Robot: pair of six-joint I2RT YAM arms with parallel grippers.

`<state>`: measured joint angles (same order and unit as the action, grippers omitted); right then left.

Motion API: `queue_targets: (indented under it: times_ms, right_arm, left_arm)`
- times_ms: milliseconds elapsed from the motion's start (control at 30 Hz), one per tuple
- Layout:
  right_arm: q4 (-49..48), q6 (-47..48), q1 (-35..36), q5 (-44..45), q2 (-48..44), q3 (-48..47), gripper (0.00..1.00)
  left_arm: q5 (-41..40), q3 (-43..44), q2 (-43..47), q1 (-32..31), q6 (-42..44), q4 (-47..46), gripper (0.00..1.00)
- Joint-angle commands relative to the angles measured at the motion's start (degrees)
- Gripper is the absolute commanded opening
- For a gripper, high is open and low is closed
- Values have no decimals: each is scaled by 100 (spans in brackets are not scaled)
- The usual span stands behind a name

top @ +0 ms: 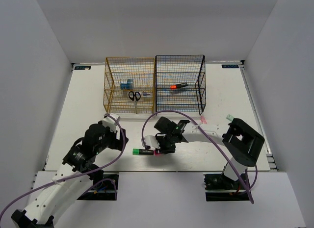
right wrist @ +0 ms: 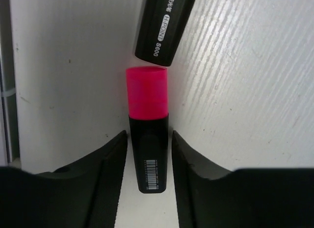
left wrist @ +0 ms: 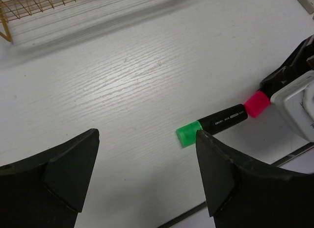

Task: Sort the stationery into containers
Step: Pick up the pen from the center of the board, then place the pen in the storage box.

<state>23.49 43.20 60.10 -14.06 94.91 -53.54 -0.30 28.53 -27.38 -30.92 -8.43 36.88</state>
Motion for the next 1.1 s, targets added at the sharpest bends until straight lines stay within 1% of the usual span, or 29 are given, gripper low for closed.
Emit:
queue_targets:
  times_ms: [0, 33, 100, 200, 233, 267, 333, 367, 433, 533, 600, 633, 667, 700, 733, 800, 833, 900, 967, 1000, 1033, 1067]
  right_arm:
    - [296, 92, 29, 150, 326, -25, 41]
    - [349, 101, 29, 150, 361, 1, 35]
    - [376, 101, 37, 123, 414, 150, 29]
    - [463, 75, 37, 115, 493, 335, 15]
    - [560, 83, 37, 132, 484, 335, 7]
    - [613, 57, 20, 141, 493, 327, 1]
    - [701, 13, 11, 298, 397, 292, 0]
    - [814, 13, 2, 665, 161, 196, 0]
    - [833, 4, -33, 957, -33, 64, 0]
    - [737, 180, -59, 2158, -630, -340, 0]
    - [527, 451, -94, 2556, -824, -638, 0]
    - [421, 609, -129, 3167, -886, -675, 0]
    - [281, 672, -182, 3373, -930, -710, 0]
    - [-173, 785, -217, 3558, -966, -737, 0]
    - [-343, 1134, -313, 3960, -1009, -824, 0]
    - [-721, 1348, -507, 4183, -975, -1017, 0]
    - [-731, 1514, -629, 4193, -923, -1271, 0]
    - [-705, 1629, -867, 4201, -765, -1746, 0]
    - [-670, 1770, -1183, 4219, -493, -2534, 0]
    - [-661, 1867, -1271, 4236, -378, -2748, 0]
    - [-513, 1911, -1533, 4219, -264, -2985, 0]
    - [-459, 2007, -1693, 4254, 120, -3753, 0]
  left_arm:
    - [-173, 73, 83, -2, -45, 21, 89]
    - [-164, 82, 83, 7, -45, 21, 89]
    - [-199, 73, 118, 7, -45, 21, 89]
    - [-252, 65, 162, -2, -45, 29, 89]
    - [-260, 65, 171, -11, -63, 29, 89]
    - [-287, 65, 180, 7, -54, 29, 89]
    - [-322, 56, 188, 15, -71, 30, 89]
    - [-348, 56, 215, 7, -71, 29, 89]
    - [-366, 38, 224, -2, -63, 12, 89]
    - [-384, 38, 242, 7, -71, 3, 89]
    - [-340, 47, 224, 7, -71, 12, 89]
    - [-314, 30, 215, 7, -63, 3, 89]
    - [-278, 21, 172, 7, -71, -14, 89]
    - [-226, 38, 162, 7, -63, -23, 89]
    - [18, -14, 119, 15, -45, -58, 89]
    - [266, -14, -21, 7, -1, -137, 86]
    - [528, 29, -161, 7, 8, -94, 84]
    - [670, 82, -416, 15, -1, -24, 80]
    - [829, 91, -488, 7, 8, -41, 74]
    - [838, 91, -549, 7, 16, -41, 73]
    - [856, 82, -541, 7, 8, -41, 73]
    - [847, 73, -549, 7, 16, -50, 73]
